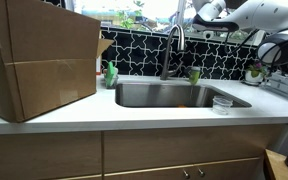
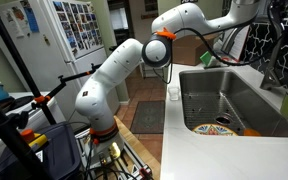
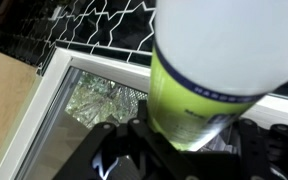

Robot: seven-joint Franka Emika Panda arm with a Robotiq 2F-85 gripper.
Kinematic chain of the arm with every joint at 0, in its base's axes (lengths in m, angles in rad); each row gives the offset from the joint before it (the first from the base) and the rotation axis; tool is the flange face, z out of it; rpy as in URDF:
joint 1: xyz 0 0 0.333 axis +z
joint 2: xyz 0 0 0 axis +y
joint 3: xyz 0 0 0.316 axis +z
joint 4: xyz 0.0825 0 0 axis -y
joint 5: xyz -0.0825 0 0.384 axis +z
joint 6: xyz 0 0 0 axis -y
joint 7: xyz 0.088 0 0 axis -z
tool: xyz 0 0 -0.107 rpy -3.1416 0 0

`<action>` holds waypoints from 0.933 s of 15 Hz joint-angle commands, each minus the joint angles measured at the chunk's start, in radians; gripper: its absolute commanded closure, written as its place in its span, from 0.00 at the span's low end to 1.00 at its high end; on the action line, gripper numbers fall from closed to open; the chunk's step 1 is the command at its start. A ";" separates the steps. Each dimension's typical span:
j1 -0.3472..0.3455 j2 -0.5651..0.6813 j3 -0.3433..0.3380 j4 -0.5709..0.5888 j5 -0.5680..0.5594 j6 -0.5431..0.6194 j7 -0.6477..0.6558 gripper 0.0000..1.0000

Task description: Pour some of the liquid from the bottle on the right in the sink

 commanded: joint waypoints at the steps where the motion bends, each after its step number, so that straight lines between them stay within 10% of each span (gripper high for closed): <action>1: -0.030 -0.041 0.053 -0.017 0.149 -0.064 -0.050 0.59; 11: -0.111 -0.061 0.107 -0.021 0.439 -0.183 -0.132 0.59; 12: -0.095 -0.057 0.088 -0.017 0.423 -0.196 -0.093 0.34; 14: -0.099 -0.057 0.089 -0.018 0.424 -0.194 -0.108 0.34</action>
